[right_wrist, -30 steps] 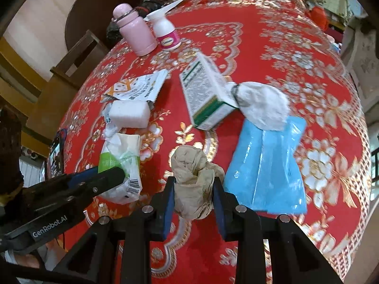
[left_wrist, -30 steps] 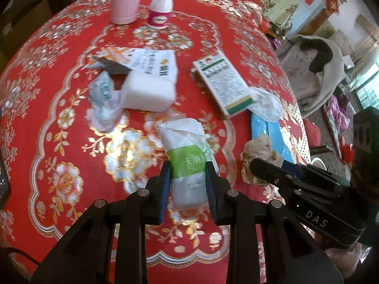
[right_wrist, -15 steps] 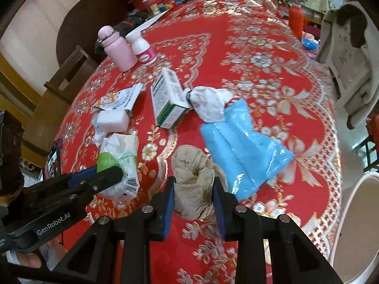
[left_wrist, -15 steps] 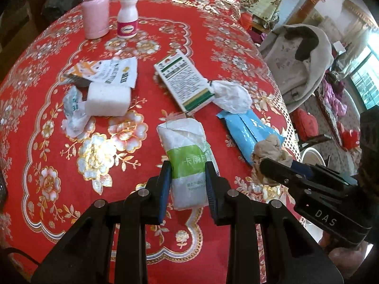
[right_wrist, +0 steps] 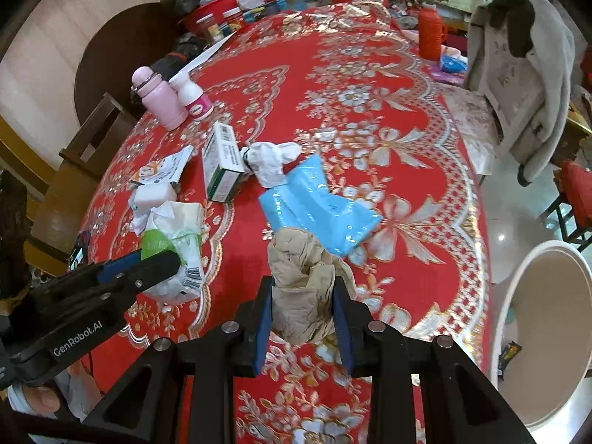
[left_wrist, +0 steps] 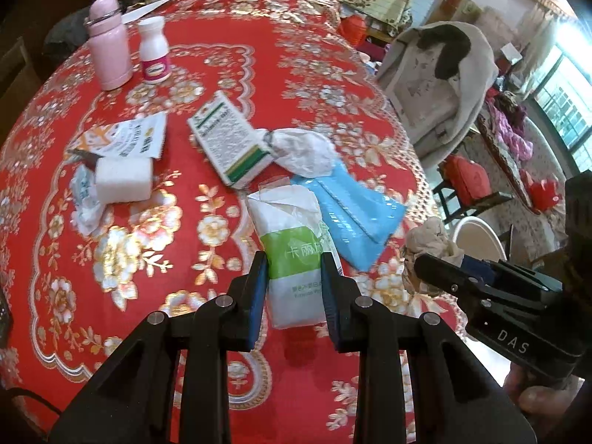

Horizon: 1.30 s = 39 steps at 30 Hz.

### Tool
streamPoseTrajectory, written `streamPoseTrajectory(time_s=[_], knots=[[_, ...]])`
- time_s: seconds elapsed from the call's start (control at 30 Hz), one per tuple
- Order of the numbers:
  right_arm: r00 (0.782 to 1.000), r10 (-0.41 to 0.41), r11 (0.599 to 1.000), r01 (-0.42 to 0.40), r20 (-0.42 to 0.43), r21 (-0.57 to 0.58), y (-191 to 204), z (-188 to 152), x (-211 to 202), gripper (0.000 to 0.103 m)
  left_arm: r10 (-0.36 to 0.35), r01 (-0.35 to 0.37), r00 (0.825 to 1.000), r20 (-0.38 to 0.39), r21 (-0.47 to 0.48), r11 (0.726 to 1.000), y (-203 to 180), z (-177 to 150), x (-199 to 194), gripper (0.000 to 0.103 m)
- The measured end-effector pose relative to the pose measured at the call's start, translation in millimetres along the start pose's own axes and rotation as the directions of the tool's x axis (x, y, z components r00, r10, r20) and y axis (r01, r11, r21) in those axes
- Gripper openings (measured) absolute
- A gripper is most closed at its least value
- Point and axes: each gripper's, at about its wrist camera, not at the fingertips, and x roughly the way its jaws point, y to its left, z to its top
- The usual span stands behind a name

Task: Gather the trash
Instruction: 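Carry the tissue pack and tan paper over the bin and release both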

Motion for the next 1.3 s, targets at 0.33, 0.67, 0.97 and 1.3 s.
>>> streamPoseTrajectory(time_s=[0.33, 0.67, 0.97, 1.3], knots=[[0.999, -0.040, 0.996, 0.038, 0.029, 0.079, -39.0, -13.8, -25.8, 0.029, -0.052, 0.053, 0.999, -0.013, 0.089, 0.995, -49.7, 2.4, 7.4, 0.026], [0.995, -0.079, 0.985, 0.070, 0.053, 0.158, -74.9, -28.3, -49.5, 0.029, -0.096, 0.100, 0.995, -0.030, 0.168, 0.981, -95.4, -0.1, 12.6, 0.026], [0.991, -0.121, 0.972, 0.105, 0.062, 0.211, -100.6, -40.7, -66.7, 0.029, -0.132, 0.140, 0.990, -0.054, 0.219, 0.966, -128.3, -1.5, 22.3, 0.026], [0.983, -0.175, 0.945, 0.151, 0.055, 0.292, -141.6, -59.1, -84.0, 0.029, -0.173, 0.195, 0.979, -0.104, 0.275, 0.941, -173.4, -6.4, 41.2, 0.026]])
